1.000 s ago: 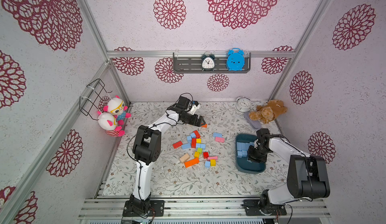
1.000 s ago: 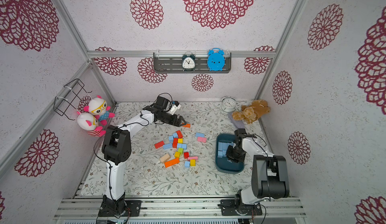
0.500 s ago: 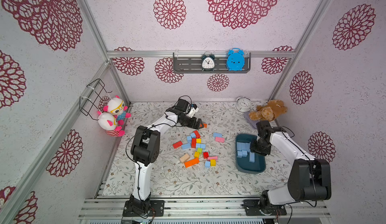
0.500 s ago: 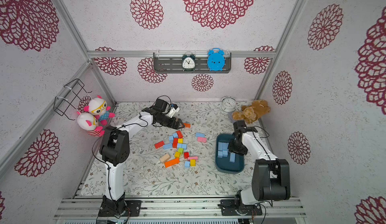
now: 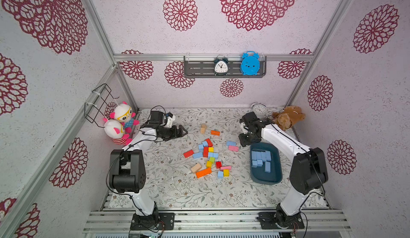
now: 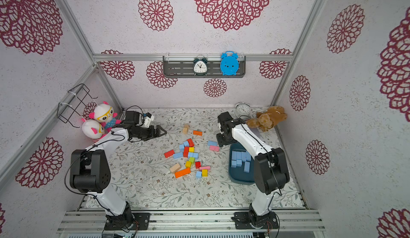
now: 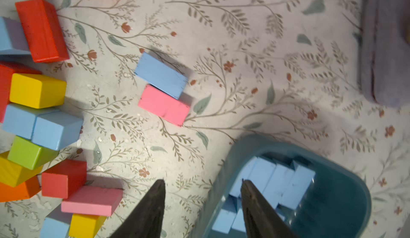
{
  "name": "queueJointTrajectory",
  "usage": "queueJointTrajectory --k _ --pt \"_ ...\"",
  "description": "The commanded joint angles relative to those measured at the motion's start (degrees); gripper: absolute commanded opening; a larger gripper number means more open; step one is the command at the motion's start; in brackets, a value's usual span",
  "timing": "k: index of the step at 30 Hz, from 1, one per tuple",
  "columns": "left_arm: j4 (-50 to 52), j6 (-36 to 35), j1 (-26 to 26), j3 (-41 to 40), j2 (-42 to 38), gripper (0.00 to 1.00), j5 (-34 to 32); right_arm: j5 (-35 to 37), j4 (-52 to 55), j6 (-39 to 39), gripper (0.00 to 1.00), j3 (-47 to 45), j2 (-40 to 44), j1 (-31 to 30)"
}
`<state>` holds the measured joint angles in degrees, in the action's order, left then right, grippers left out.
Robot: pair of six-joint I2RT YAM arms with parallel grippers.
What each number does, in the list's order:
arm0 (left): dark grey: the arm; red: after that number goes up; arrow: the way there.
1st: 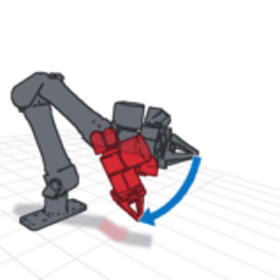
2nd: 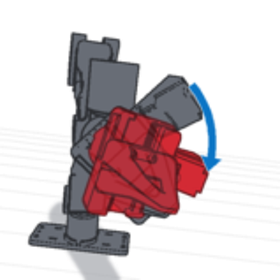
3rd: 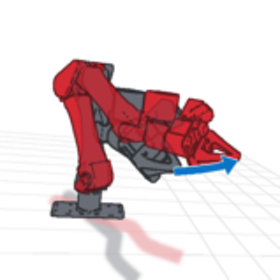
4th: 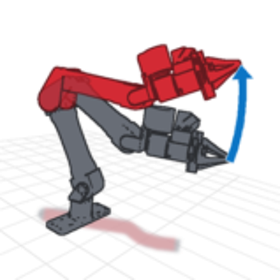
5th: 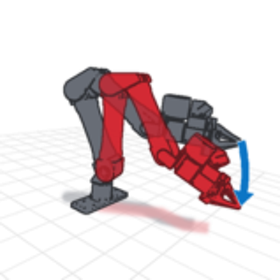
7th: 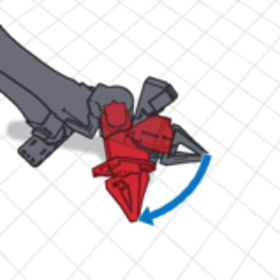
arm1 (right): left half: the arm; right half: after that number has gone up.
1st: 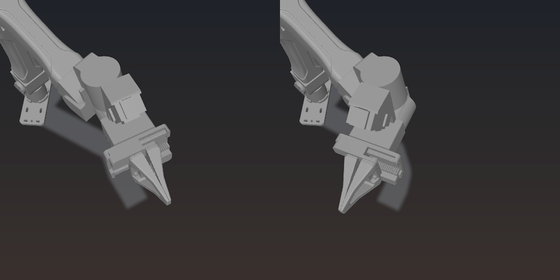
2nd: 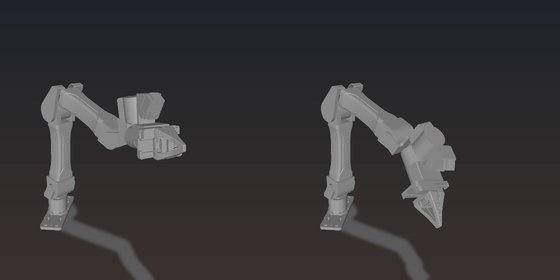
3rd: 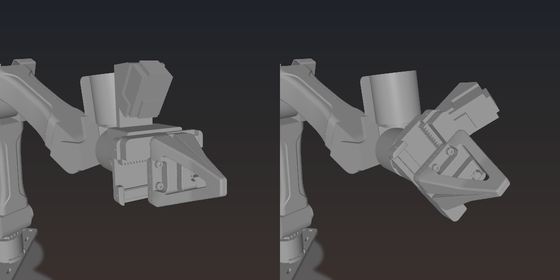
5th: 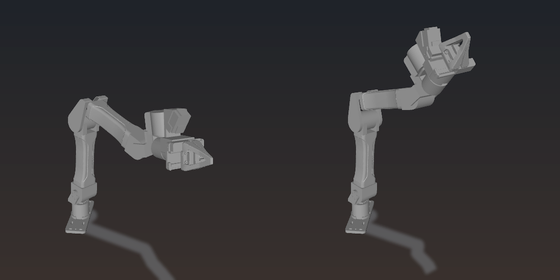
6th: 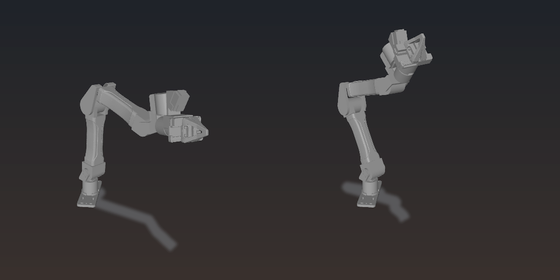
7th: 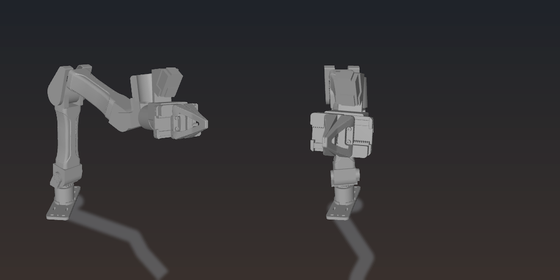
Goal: Pick out the blue building blocks
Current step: Pick up the building block from the center of the board.
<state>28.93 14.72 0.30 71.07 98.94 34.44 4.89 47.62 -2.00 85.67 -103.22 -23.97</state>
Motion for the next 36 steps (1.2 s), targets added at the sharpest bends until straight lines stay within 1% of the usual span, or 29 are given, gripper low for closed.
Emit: queueJointTrajectory --k 1,6,13,25,31,34,36 --pt "-5.3 1.5 1.6 -2.9 -3.8 0.97 2.2 1.2 0.8 7.5 0.59 6.7 -6.3 -0.7" --pt "-7.6 0.7 3.5 -6.3 -7.7 0.97 1.4 -2.0 1.8 10.2 0.6 15.9 -15.8 -1.5" --pt "-7.9 0.4 4.2 -7.4 -8.8 0.97 1.2 -4.2 4.3 12.0 0.65 23.6 -24.1 -3.5" --pt "-9.8 2.4 4.5 -8.3 -8.4 0.97 2.1 -4.2 5.9 10.9 0.65 25.2 -28.0 -3.7" --pt "-10.4 2.9 4.5 -8.6 -8.1 0.97 2.4 -0.2 5.7 7.8 0.61 25.8 -29.3 -2.9" --pt "-10.4 2.9 4.5 -8.7 -8.1 0.97 2.3 -0.9 5.4 5.1 0.55 26.1 -29.4 -1.7" --pt "-10.5 3.0 4.5 -8.7 -8.0 0.97 2.4 -2.0 4.8 3.9 0.54 25.9 -29.3 -0.9"
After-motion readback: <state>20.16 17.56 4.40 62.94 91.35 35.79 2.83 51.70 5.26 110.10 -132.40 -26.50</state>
